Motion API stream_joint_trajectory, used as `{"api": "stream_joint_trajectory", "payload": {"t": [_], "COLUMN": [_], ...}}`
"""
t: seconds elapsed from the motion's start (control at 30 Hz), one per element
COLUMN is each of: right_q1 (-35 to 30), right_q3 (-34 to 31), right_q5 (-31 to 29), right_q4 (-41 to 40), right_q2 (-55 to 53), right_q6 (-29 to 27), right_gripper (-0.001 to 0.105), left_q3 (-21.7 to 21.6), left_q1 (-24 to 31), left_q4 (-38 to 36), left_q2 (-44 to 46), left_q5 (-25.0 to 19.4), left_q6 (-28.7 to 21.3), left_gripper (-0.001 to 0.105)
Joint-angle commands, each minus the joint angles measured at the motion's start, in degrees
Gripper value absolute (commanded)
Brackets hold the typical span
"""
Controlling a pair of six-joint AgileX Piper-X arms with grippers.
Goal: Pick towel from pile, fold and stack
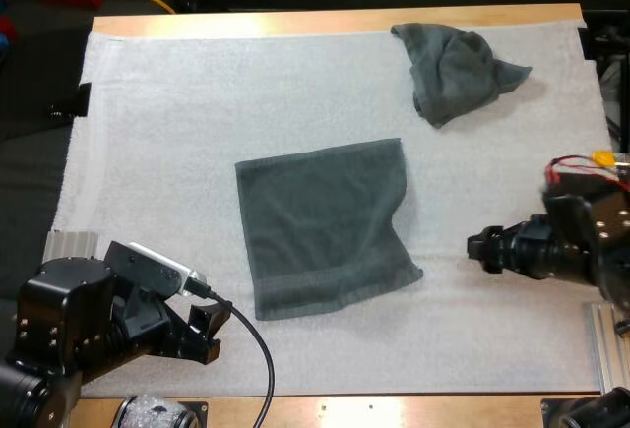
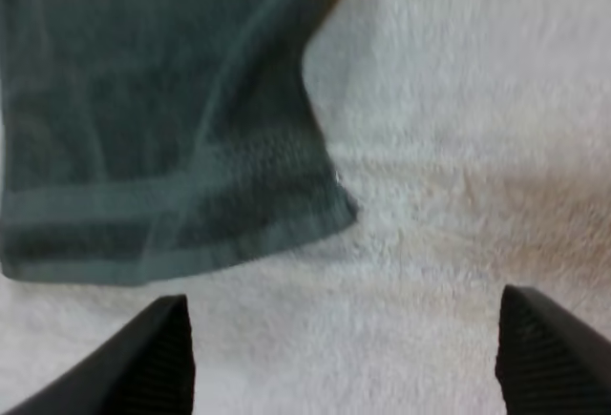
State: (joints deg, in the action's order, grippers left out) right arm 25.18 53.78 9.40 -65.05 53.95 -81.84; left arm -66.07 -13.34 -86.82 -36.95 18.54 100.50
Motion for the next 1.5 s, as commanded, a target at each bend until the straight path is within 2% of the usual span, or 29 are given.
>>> {"api": "stream_joint_trajectory", "payload": {"t": [0.0, 0.17, 0.33, 0.6, 0.83, 1.33, 1.47], "right_q1": [-0.3, -0.3, -0.3, -3.1, -4.5, -4.5, -4.4], "right_q3": [-1.4, -8.0, -13.3, -19.4, -20.7, -22.3, -22.3], "right_q5": [1.4, 5.3, 6.5, 14.0, 19.0, 23.5, 26.4], "right_q4": [1.8, 9.3, 17.6, 29.5, 34.8, 45.4, 47.3], "right_q2": [0.5, 2.7, 4.9, 10.3, 15.6, 25.3, 27.5], "right_q6": [-0.6, 1.4, 5.8, 13.9, 16.6, 24.4, 26.1], "right_gripper": [0.064, 0.064, 0.064, 0.064, 0.064, 0.064, 0.064], "left_q3": [0.2, 0.2, 0.2, 0.2, 0.2, 0.2, 0.2], "left_q1": [-0.2, -0.2, -0.2, -0.2, -0.2, -0.2, -0.2], "left_q4": [0.1, -0.3, -0.3, -0.5, -0.5, -0.5, -0.5], "left_q2": [0.1, 0.1, 0.1, 0.1, 0.1, 0.1, 0.1], "left_q5": [1.6, 2.3, 2.3, 2.3, 2.3, 2.3, 2.3], "left_q6": [0.6, 0.6, 0.6, 0.6, 0.6, 0.6, 0.6], "left_gripper": [0.070, 0.070, 0.070, 0.070, 0.070, 0.070, 0.070]}}
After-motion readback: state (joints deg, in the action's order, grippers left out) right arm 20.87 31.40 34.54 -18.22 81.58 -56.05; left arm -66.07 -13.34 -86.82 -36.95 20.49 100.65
